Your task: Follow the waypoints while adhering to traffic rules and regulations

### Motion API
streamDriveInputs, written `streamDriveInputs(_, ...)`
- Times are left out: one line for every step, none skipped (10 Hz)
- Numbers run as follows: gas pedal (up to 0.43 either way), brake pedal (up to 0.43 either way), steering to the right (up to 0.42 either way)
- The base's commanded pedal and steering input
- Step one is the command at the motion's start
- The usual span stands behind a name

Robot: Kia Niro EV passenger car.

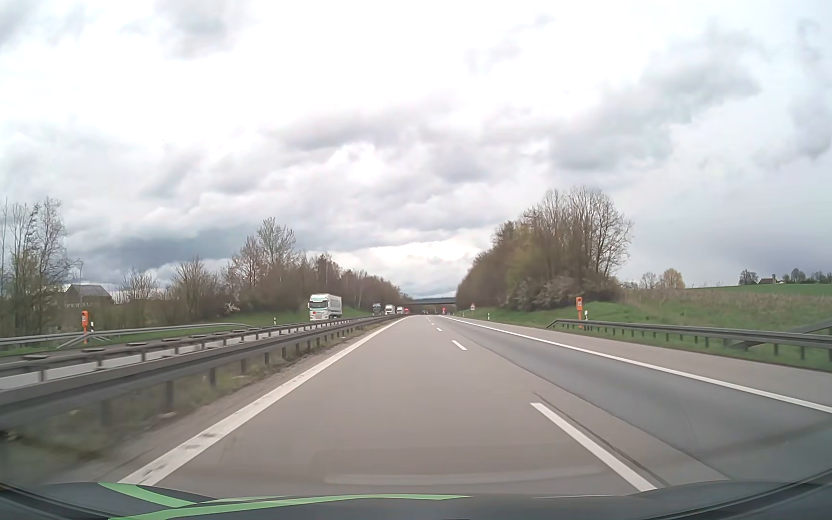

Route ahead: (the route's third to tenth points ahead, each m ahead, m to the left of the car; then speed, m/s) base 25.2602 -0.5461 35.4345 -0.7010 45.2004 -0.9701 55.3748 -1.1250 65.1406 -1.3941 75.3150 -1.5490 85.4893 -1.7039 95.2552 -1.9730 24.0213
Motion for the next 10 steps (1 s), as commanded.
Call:
streamDriveInputs(0.209,0.000,-0.001)
streamDriveInputs(0.209,0.000,-0.001)
streamDriveInputs(0.209,0.000,-0.001)
streamDriveInputs(0.209,0.000,-0.001)
streamDriveInputs(0.209,0.000,-0.001)
streamDriveInputs(0.209,0.000,-0.001)
streamDriveInputs(0.209,0.000,0.000)
streamDriveInputs(0.209,0.000,0.000)
streamDriveInputs(0.209,0.000,0.000)
streamDriveInputs(0.209,0.000,0.000)
